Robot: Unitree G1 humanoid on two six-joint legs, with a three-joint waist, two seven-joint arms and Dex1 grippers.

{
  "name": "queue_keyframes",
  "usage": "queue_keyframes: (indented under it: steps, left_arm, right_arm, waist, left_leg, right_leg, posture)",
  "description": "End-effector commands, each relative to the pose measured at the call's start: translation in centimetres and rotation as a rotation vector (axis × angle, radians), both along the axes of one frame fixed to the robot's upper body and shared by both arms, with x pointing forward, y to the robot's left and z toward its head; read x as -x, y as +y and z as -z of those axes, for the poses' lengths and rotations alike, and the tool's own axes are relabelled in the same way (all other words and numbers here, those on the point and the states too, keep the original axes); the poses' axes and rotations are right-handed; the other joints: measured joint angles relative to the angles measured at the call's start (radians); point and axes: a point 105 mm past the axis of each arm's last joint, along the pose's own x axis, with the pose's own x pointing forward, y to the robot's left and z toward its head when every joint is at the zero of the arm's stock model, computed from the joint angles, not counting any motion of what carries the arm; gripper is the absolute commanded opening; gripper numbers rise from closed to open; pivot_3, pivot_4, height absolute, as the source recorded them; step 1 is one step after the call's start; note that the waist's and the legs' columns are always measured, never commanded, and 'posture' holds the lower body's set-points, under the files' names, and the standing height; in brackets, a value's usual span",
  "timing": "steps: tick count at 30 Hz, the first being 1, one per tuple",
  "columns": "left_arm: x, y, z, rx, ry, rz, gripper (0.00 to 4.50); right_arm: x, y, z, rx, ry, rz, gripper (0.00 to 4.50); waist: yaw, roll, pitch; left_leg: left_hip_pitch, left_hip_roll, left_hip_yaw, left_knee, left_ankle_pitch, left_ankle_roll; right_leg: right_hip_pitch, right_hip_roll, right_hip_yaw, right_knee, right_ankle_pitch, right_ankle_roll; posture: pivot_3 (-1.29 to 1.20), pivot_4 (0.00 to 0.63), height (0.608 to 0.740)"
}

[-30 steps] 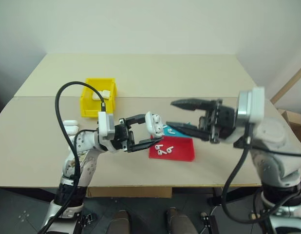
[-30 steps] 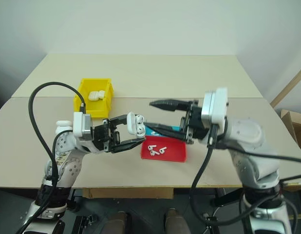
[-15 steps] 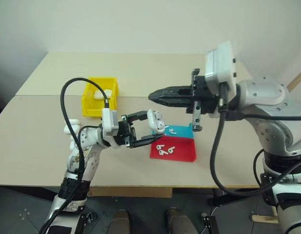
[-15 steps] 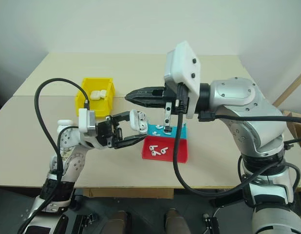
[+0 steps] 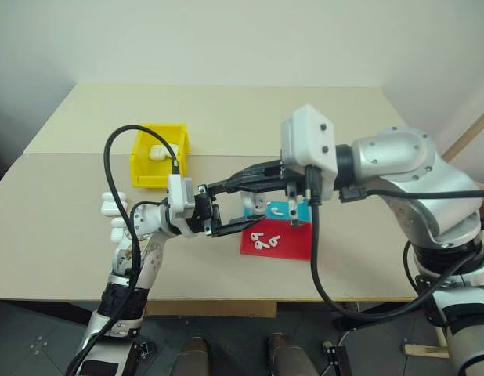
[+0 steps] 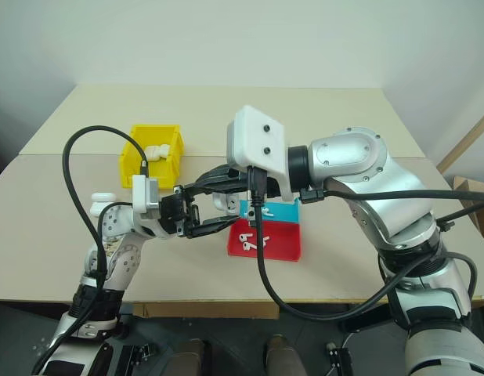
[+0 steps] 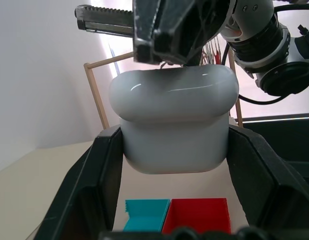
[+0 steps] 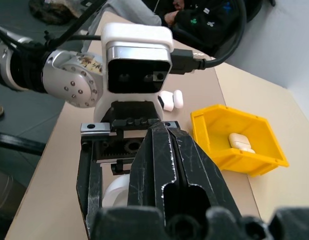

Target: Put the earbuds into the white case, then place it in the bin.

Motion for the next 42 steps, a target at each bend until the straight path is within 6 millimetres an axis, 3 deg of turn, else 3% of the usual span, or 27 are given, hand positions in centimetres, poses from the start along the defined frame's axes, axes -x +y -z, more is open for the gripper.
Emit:
queue_keyframes:
  steps: [1,18,24,28,37,42]
  left_arm:
    - [0.5,0.1,-0.9,0.023,-0.051,0.003,2.8]
    - [0.5,0.2,-1.3,0.03,-0.065,0.007,2.8]
    - [0.3,0.2,-1.2,0.025,-0.064,0.005,2.8]
    - [0.2,0.1,-1.2,0.023,-0.066,0.003,2.8]
    - [0.3,0.0,-1.1,0.024,-0.068,0.003,2.8]
    - [0.5,0.0,-1.2,0.028,-0.072,0.003,2.8]
  right_arm:
    - [-0.1,-0.5,-0.2,0.012,-0.047,-0.002,0.01]
    - [-0.6,-3.6,1.1,0.065,-0.064,0.078,0.01]
    - [-0.4,-3.1,-1.4,-0.039,-0.06,0.082,0.01]
    - [0.3,-2.3,-2.0,-0.05,-0.072,0.046,0.01]
    - [0.4,0.0,-0.8,-0.03,-0.05,-0.006,0.01]
    - [0.0,0.0,-0.2,-0.008,-0.042,0.002,0.01]
  waist:
    - [0.0,0.0,0.0]
    - [0.001,0.0,0.0]
    - [-0.001,0.0,0.0]
    - [0.0,0.0,0.0]
    - [0.0,0.0,0.0]
    - [0.0,0.0,0.0]
  left_leg:
    - [0.0,0.0,0.0,0.0,0.0,0.0]
    - [0.0,0.0,0.0,0.0,0.0,0.0]
    - [0.0,0.0,0.0,0.0,0.0,0.0]
    - [0.0,0.0,0.0,0.0,0.0,0.0]
    - [0.0,0.0,0.0,0.0,0.0,0.0]
    - [0.0,0.0,0.0,0.0,0.0,0.0]
  right_leg:
    - [0.0,0.0,0.0,0.0,0.0,0.0]
    - [0.0,0.0,0.0,0.0,0.0,0.0]
    - [0.0,0.0,0.0,0.0,0.0,0.0]
    - [0.0,0.0,0.0,0.0,0.0,0.0]
    - [0.0,0.0,0.0,0.0,0.0,0.0]
    - [0.0,0.0,0.0,0.0,0.0,0.0]
  posture:
    - [0.0,0.15,0.74]
    - [0.0,0.15,0.74]
    - [0.0,0.15,0.74]
    - [0.0,0.15,0.74]
    - [0.0,0.15,0.74]
    - [0.0,0.15,0.74]
